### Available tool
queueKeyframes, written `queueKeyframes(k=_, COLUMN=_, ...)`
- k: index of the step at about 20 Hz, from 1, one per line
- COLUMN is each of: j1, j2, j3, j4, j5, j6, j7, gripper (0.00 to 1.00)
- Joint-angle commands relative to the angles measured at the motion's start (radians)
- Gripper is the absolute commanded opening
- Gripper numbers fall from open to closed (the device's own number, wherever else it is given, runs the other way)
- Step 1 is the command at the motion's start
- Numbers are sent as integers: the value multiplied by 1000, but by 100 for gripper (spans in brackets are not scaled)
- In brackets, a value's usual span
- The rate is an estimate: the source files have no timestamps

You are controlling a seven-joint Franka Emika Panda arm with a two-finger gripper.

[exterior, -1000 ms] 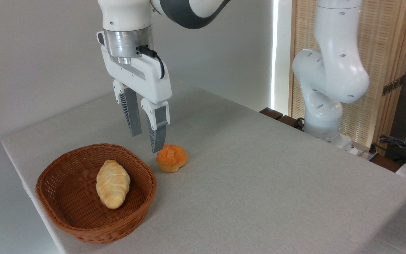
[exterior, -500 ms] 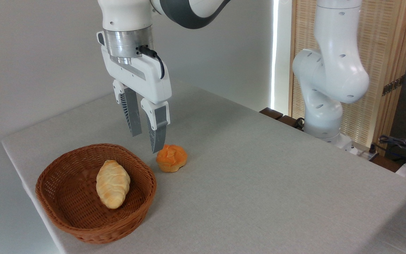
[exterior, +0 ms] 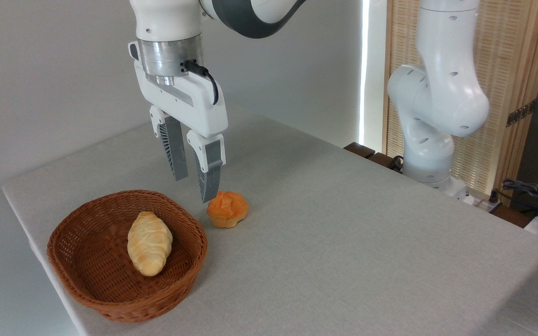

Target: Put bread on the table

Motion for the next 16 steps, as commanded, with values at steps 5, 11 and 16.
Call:
queueKeyframes(k=5, j1=-6, j2=5, j3=8, j4=20, j5=3, j6=-25, j7=-7, gripper=100)
queueKeyframes(k=11, j1=-6, j2=7, j3=9, j4=20, j5=3, j6=-23, j7=-5, gripper=100)
queueKeyframes(k=16, j1=-4, j2=13, j3=9, j4=20, j5=1, j6=-20, j7=-2, gripper=100)
